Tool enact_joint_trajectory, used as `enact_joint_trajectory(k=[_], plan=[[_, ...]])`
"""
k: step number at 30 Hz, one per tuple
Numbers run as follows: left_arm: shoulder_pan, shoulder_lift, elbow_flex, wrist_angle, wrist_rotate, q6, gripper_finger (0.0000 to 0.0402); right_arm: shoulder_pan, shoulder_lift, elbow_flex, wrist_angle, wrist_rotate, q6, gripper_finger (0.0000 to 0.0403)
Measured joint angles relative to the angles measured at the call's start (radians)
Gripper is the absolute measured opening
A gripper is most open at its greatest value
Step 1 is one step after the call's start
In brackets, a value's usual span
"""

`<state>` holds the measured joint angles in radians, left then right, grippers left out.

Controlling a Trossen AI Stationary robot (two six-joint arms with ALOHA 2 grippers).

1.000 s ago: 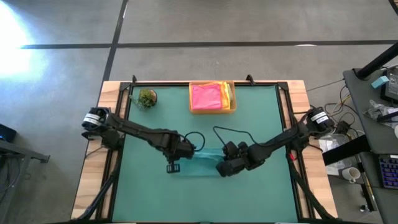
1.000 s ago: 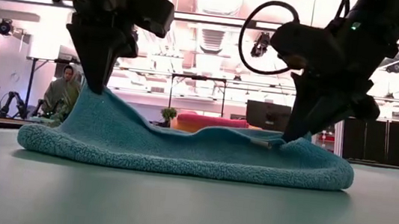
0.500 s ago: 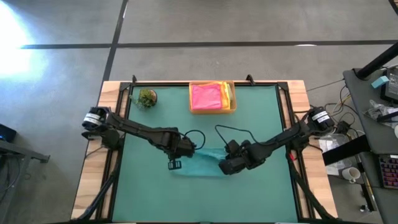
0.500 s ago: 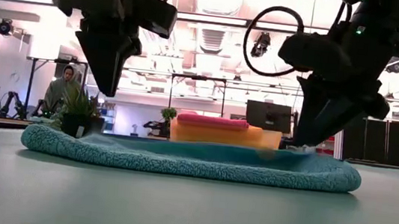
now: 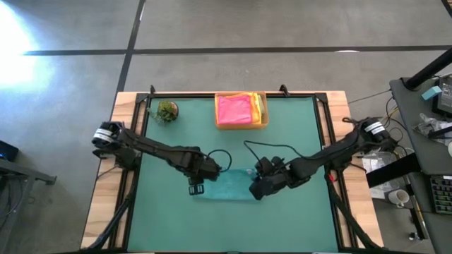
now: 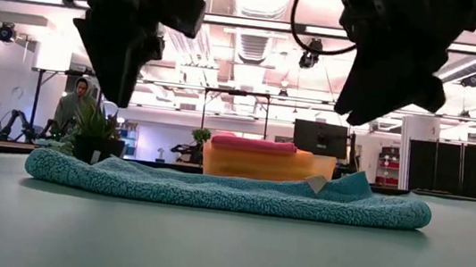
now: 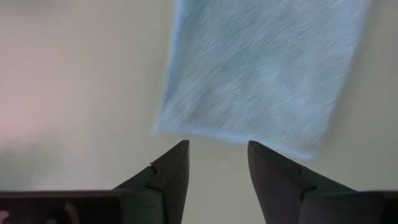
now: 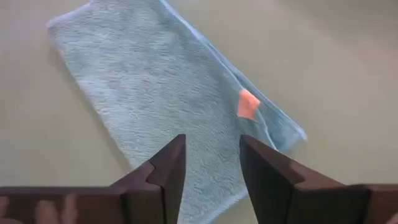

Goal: Fold microfiber towels
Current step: Fold the green towel

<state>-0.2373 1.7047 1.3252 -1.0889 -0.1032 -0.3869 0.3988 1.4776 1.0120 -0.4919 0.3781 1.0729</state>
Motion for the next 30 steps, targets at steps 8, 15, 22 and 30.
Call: enact_joint_trajectory(k=[8, 15, 22, 30], plan=[[-0.066, 0.000, -0.075, 0.256, 0.007, 0.000, 0.0148, -0.022, 0.093, -0.018, 0.024, -0.013, -0.018, 0.0117], [-0.066, 0.000, -0.177, 0.334, 0.016, -0.027, 0.0105, -0.054, 0.149, -0.019, 0.027, -0.035, -0.047, 0.0066], [-0.066, 0.001, -0.258, 0.426, 0.020, -0.027, 0.0009, -0.084, 0.163, -0.020, 0.027, -0.047, -0.061, 0.0013], [-0.032, 0.015, -0.358, 0.620, -0.048, -0.027, 0.0013, -0.092, 0.165, -0.034, 0.026, -0.074, -0.030, 0.0009]])
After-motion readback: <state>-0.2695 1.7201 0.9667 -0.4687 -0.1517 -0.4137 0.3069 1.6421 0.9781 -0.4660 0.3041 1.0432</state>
